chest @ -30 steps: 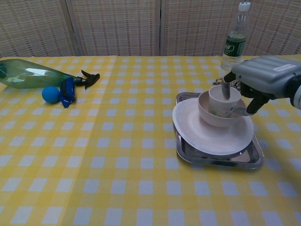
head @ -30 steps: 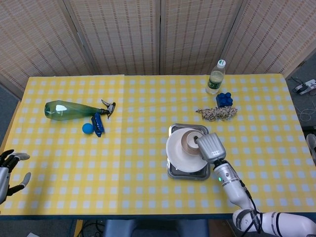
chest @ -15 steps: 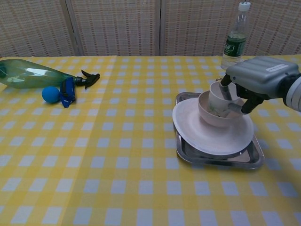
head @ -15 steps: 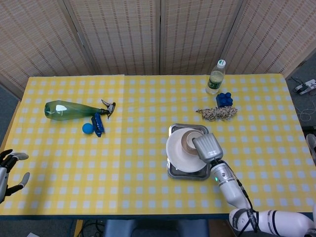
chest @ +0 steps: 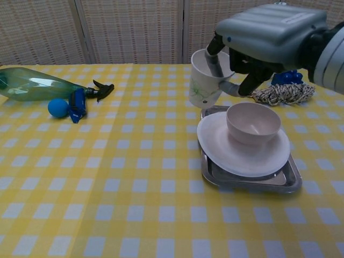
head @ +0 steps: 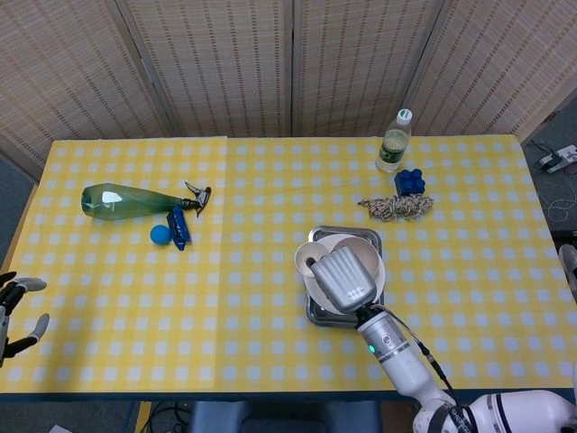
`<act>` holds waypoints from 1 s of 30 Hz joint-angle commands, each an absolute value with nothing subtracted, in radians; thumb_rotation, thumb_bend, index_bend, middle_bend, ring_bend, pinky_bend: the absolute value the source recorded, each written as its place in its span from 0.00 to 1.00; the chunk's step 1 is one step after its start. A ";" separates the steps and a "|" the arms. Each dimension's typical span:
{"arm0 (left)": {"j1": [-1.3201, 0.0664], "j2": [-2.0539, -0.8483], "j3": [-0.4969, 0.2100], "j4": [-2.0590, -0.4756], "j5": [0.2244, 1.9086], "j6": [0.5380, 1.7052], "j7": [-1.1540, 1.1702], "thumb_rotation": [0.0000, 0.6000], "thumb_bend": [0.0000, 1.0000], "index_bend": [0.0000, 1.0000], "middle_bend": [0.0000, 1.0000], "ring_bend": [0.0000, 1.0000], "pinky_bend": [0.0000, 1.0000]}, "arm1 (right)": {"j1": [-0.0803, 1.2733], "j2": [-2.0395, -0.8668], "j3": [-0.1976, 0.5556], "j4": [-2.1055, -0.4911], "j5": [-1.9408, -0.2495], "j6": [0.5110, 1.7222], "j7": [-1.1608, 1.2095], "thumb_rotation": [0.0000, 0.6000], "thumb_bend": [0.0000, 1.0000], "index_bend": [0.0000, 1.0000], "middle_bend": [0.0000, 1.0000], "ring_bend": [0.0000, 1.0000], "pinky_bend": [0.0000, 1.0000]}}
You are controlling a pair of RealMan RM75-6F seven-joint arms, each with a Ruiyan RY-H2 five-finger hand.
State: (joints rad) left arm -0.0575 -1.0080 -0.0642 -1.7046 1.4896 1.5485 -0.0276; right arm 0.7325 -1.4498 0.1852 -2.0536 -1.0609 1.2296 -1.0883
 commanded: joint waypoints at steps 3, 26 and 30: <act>-0.055 -1.001 -0.071 -1.700 1.473 1.547 -0.044 1.00 0.36 0.40 0.31 0.16 0.35 | 0.812 -1.589 0.197 -1.912 -0.981 1.160 -1.091 1.00 0.43 0.70 1.00 1.00 1.00; -0.044 -0.972 -0.084 -1.693 1.447 1.543 -0.093 1.00 0.36 0.43 0.31 0.16 0.35 | 0.862 -1.671 0.146 -1.789 -0.978 1.184 -1.028 1.00 0.00 0.02 0.84 0.97 1.00; -0.047 -0.979 -0.076 -1.691 1.469 1.543 -0.088 1.00 0.36 0.43 0.31 0.16 0.35 | 0.802 -1.549 0.097 -1.978 -0.957 1.330 -1.159 1.00 0.01 0.10 0.64 0.83 1.00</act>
State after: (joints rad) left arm -0.0461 -0.9761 -0.0786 -1.6921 1.4631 1.5425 -0.0880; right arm 0.8566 -1.6532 0.1419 -1.8352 -0.9603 1.2084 -1.0559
